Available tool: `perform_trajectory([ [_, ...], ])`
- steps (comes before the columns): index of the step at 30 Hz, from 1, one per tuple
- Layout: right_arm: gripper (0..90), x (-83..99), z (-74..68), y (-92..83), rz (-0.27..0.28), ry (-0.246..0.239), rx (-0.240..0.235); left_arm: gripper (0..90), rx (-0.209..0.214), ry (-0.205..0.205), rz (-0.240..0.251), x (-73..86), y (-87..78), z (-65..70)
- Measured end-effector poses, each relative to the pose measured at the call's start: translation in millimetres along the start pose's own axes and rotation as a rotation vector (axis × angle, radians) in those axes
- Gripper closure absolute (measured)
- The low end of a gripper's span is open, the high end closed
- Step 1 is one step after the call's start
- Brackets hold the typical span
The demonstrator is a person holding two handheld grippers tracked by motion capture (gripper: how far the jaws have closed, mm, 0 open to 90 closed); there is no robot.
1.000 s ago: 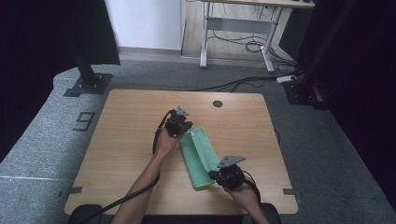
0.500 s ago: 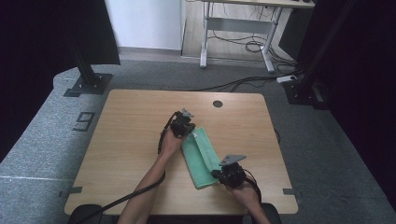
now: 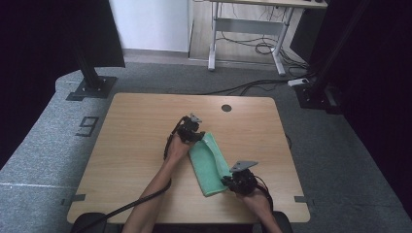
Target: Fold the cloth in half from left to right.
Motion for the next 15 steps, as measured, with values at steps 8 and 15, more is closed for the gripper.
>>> perform_trajectory([
  [8,66.6,-4.6,5.1,-9.7,0.042,0.014,0.020,37.9,-0.009,-0.027,0.038,-6.5,-24.1,-6.6],
  [15,53.7,-13.3,22.1,-19.6,0.090,0.042,0.069,26.6,0.026,-0.034,0.049,1.4,-33.8,3.5],
])
Point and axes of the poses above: each handheld gripper's, and its own axes: y roughly forward along the jaws, x roughly out of its underside, z roughly to its right, the point moved 9 cm from there along y, roughly forward along the jaws, and after that the axes turned 14 degrees about y, right-handed, at the moved point
